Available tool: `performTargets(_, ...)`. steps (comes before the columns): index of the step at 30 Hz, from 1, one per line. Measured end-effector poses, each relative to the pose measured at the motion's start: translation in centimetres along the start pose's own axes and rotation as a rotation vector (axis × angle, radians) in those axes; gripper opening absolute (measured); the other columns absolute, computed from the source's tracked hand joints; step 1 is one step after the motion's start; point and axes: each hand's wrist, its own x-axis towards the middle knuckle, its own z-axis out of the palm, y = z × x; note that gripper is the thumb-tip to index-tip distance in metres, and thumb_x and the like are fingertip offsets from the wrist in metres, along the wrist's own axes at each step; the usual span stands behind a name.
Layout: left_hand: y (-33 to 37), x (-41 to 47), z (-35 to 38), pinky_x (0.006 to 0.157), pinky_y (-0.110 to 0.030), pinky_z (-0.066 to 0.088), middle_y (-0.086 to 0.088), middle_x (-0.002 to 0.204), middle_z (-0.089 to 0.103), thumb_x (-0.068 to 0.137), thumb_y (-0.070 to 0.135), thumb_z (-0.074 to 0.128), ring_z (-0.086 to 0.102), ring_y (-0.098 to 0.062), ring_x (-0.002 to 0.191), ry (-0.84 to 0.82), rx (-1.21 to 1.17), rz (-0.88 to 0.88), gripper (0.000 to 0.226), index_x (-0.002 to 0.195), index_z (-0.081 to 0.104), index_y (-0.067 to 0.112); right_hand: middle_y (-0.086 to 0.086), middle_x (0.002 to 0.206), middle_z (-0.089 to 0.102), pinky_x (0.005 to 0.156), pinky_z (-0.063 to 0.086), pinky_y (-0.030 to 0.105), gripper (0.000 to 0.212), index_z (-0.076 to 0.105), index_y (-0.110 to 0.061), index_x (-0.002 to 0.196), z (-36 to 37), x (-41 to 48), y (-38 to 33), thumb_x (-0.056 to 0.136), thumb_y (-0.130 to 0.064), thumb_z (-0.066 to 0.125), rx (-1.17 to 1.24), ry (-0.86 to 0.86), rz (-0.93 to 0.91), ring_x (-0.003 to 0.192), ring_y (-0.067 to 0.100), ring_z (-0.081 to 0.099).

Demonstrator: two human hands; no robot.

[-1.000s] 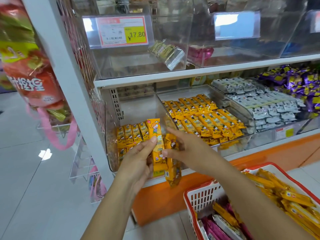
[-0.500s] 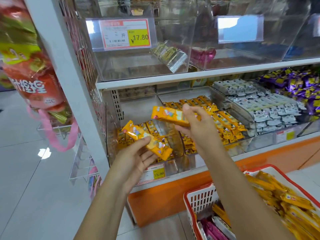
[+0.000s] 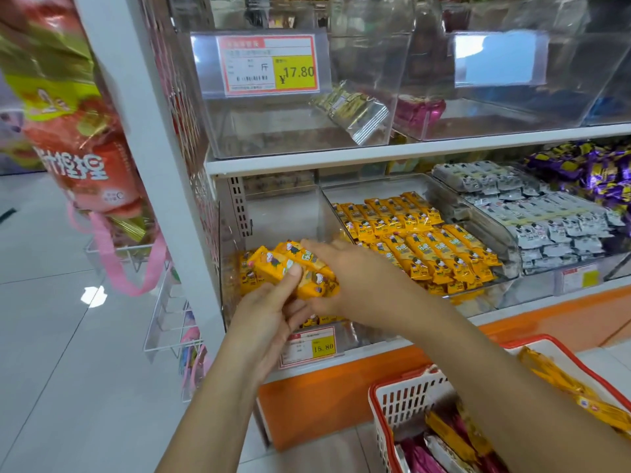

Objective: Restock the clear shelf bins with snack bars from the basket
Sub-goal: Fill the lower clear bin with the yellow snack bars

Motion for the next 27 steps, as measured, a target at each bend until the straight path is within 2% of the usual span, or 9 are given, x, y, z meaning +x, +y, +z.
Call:
performTargets(2, 0.1, -0.2, -0.7, 0.077, -0.032, 0.057, -0.005, 0.091, 0.074, 0.091, 0.034, 0.056, 0.070, -0.019, 0.083, 0.115, 0.338, 0.115, 0.025, 0.097, 0.068, 0.013, 0.008, 0.123, 0.057, 0.087, 0.047, 0.034, 0.075, 0.032, -0.033, 0.145, -0.1, 1.7, -0.1, 0.080, -0.042, 0.067, 0.010, 0.012, 0.036, 0.112, 0.024, 0.054)
performTargets(5, -0.2, -0.8, -2.9, 0.063, -0.030, 0.043, -0.001, 0.070, 0.062, 0.098, 0.029, 0.045, 0.064, -0.027, 0.078, 0.242, 1.396, 0.480, 0.028, 0.076, 0.060, 0.019, 0.007, 0.124, 0.059, 0.087, 0.049, 0.034, 0.067, 0.039, -0.033, 0.142, 1.0, 6.1, -0.2, 0.081, -0.041, 0.066, 0.024, -0.017, 0.112, 0.113, 0.026, 0.056)
performTargets(7, -0.5, -1.4, -3.6, 0.063, -0.032, 0.040, -0.003, 0.073, 0.062, 0.098, 0.028, 0.043, 0.061, -0.025, 0.077, 0.147, 1.617, 0.481, 0.030, 0.078, 0.061, 0.016, 0.004, 0.128, 0.058, 0.090, 0.050, 0.035, 0.061, 0.044, -0.029, 0.140, 2.7, 9.7, -0.4, 0.083, -0.042, 0.065, 0.005, -0.082, 0.161, 0.117, 0.025, 0.055)
performTargets(13, -0.4, -1.9, -5.0, 0.070, -0.029, 0.044, -0.001, 0.088, 0.069, 0.097, 0.031, 0.044, 0.061, -0.019, 0.083, 0.038, 1.626, 0.475, 0.028, 0.093, 0.069, 0.018, 0.011, 0.123, 0.058, 0.082, 0.048, 0.034, 0.052, 0.046, -0.013, 0.129, 9.3, 15.8, -1.8, 0.085, -0.033, 0.065, 0.129, -0.094, 0.327, 0.113, 0.030, 0.057)
performTargets(17, -0.4, -1.9, -5.3, 0.064, -0.029, 0.038, -0.003, 0.082, 0.067, 0.097, 0.030, 0.045, 0.060, -0.021, 0.079, 0.022, 1.646, 0.470, 0.029, 0.085, 0.066, 0.015, 0.015, 0.126, 0.057, 0.081, 0.047, 0.034, 0.038, 0.046, -0.007, 0.127, 11.5, 16.4, -2.7, 0.093, -0.020, 0.058, 0.132, -0.067, 0.309, 0.116, 0.033, 0.056)
performTargets(21, -0.3, -2.0, -5.2, 0.059, -0.028, 0.028, 0.000, 0.066, 0.051, 0.098, 0.029, 0.045, 0.049, -0.019, 0.068, 0.002, 1.643, 0.446, 0.031, 0.070, 0.053, 0.019, 0.012, 0.111, 0.064, 0.071, 0.049, 0.031, 0.036, 0.049, -0.006, 0.111, 10.8, 16.9, -2.1, 0.087, -0.026, 0.068, 0.261, -0.122, 0.388, 0.102, 0.029, 0.064)
performTargets(23, -0.2, -2.1, -5.2, 0.059, -0.025, 0.026, 0.002, 0.066, 0.047, 0.099, 0.029, 0.043, 0.045, -0.015, 0.067, 0.000, 1.673, 0.452, 0.030, 0.071, 0.051, 0.022, 0.009, 0.090, 0.064, 0.072, 0.058, 0.034, 0.033, 0.048, -0.008, 0.090, 9.9, 16.8, -1.8, 0.083, -0.028, 0.073, 0.421, -0.190, 0.457, 0.084, 0.026, 0.068)
performTargets(25, -0.2, -2.1, -5.1, 0.059, -0.024, 0.026, 0.002, 0.066, 0.046, 0.100, 0.029, 0.042, 0.043, -0.014, 0.067, -0.006, 1.669, 0.458, 0.029, 0.074, 0.054, 0.022, 0.008, 0.081, 0.059, 0.077, 0.059, 0.036, 0.029, 0.050, -0.010, 0.077, 9.0, 16.8, -1.4, 0.084, -0.029, 0.071, 0.512, -0.186, 0.480, 0.080, 0.026, 0.067)
performTargets(27, -0.1, -2.0, -5.2, 0.059, -0.024, 0.026, 0.001, 0.069, 0.051, 0.100, 0.028, 0.042, 0.045, -0.014, 0.068, -0.018, 1.653, 0.453, 0.030, 0.083, 0.064, 0.018, 0.008, 0.091, 0.062, 0.081, 0.057, 0.033, 0.020, 0.056, -0.009, 0.087, 7.7, 17.0, -0.7, 0.088, -0.026, 0.066, 0.390, -0.127, 0.482, 0.091, 0.026, 0.067)
